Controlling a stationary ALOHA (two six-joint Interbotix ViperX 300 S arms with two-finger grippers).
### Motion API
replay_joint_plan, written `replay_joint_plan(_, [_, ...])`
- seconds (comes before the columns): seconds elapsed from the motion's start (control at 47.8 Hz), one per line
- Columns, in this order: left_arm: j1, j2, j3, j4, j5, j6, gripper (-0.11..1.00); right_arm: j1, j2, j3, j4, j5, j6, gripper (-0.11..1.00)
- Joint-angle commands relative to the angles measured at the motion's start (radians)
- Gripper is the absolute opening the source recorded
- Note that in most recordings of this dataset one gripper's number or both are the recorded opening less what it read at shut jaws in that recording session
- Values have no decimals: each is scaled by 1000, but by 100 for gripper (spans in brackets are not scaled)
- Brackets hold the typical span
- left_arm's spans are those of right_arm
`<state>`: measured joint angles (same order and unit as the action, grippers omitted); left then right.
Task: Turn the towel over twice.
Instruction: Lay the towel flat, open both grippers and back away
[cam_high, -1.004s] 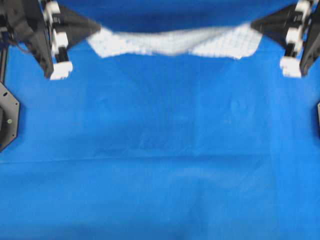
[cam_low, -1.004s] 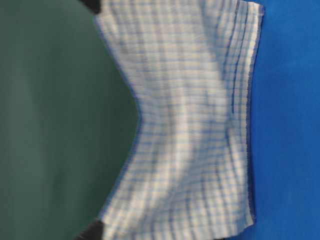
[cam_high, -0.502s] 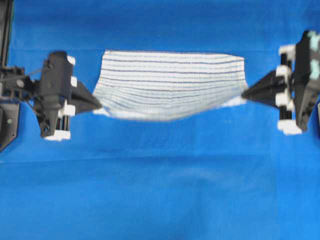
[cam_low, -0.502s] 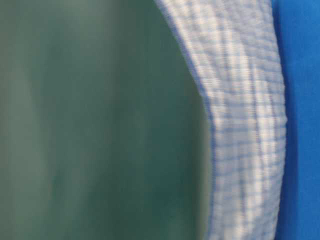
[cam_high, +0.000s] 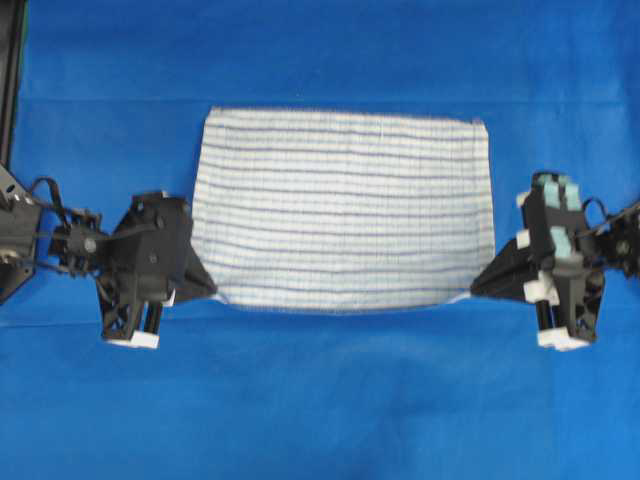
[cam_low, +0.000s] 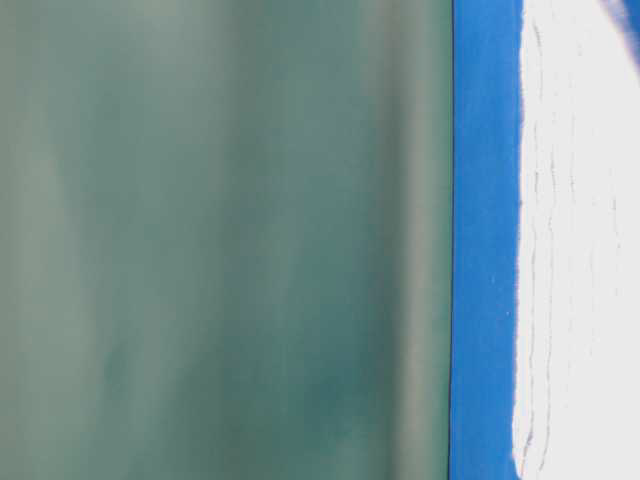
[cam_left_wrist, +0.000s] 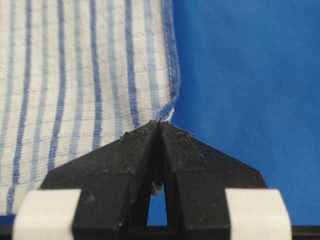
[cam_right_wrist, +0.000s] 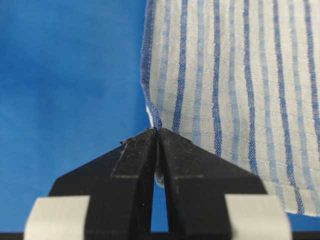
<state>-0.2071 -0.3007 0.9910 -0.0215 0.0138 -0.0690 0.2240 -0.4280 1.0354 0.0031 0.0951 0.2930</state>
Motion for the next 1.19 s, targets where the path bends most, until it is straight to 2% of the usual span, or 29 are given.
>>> replay_joint_plan(0.0, [-23,2,-18,-2,-12,-14,1,32,18,-14,2,-34,23,5])
replay_joint_plan(0.523, [-26,28,3,-2,-77,-21,3,43,66,-12,2,-20,41,5])
replay_joint_plan(0.586, [-26,32,0,-2,-77,-21,12,41,71,-14,2,-14,41,5])
replay_joint_plan(0.753, [-26,35,-6,-2,-75,-21,46,43,75,-20,2,-11,43,7])
replay_joint_plan(0.795, [-26,35,-8,-2,-74,-21,53,43,74,-20,2,-11,43,14])
replay_joint_plan(0.858, [-26,31,-11,-2,-71,-20,62,41,74,-20,0,-11,41,32])
replay_joint_plan(0.921, [-26,21,-15,-2,-66,-17,63,41,71,-23,-5,-11,35,52])
replay_joint_plan(0.983, [-26,8,-21,-2,-60,-9,62,43,64,-26,-12,-11,29,64])
replay_joint_plan(1.025, [-26,-3,-26,-3,-52,-8,62,43,57,-29,-18,-9,26,66])
replay_joint_plan(1.172, [-12,-52,-37,-3,-14,-5,62,26,-2,-34,-67,3,25,61])
